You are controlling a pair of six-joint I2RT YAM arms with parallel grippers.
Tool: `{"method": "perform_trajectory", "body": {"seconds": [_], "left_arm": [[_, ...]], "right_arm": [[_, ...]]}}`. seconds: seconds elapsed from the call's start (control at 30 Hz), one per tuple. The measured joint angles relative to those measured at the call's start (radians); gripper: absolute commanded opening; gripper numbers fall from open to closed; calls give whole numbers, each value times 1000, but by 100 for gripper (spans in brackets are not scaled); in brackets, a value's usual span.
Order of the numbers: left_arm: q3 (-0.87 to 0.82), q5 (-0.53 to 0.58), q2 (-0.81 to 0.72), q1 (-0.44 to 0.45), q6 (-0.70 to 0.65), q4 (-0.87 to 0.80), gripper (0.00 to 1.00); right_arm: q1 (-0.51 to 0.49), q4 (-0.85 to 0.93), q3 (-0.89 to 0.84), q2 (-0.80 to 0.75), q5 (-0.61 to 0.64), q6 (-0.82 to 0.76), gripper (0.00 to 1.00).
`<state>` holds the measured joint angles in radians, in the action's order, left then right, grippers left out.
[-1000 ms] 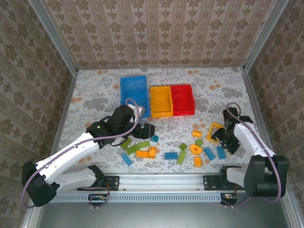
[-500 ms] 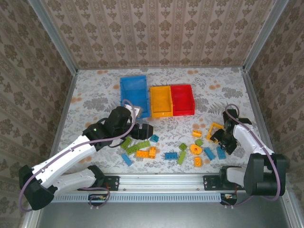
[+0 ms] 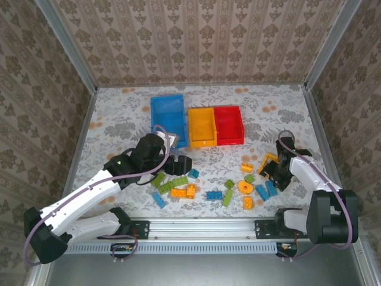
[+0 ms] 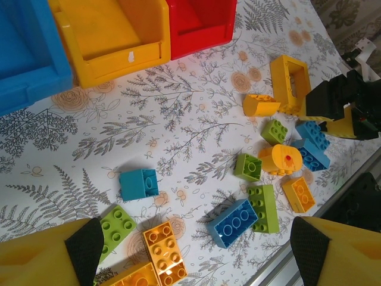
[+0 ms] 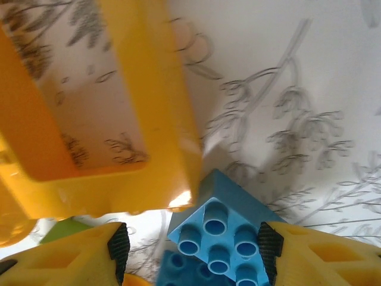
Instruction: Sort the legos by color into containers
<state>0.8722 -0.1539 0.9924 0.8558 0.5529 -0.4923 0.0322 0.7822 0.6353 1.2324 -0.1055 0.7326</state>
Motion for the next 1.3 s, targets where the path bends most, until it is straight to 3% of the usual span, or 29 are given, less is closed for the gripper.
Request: {"method": "perform_trajectory", "body": {"seconds": [0.3,0.63,0.87,1.3], "left_arm": [[-10,1,-15,0,1,6,86],[-11,0,-22,0,1,7,85],[-10,-5,-6,0,0,7,85],[0,-19,18,0,0,6,85]], "right_arm": [[-160,-123,47,76,-72,112,62],[-166,-7,90,19,-10,32,64],[-166,32,21,-80,6,27,77],[-166,-207,-50,23,-88,188,77]]}}
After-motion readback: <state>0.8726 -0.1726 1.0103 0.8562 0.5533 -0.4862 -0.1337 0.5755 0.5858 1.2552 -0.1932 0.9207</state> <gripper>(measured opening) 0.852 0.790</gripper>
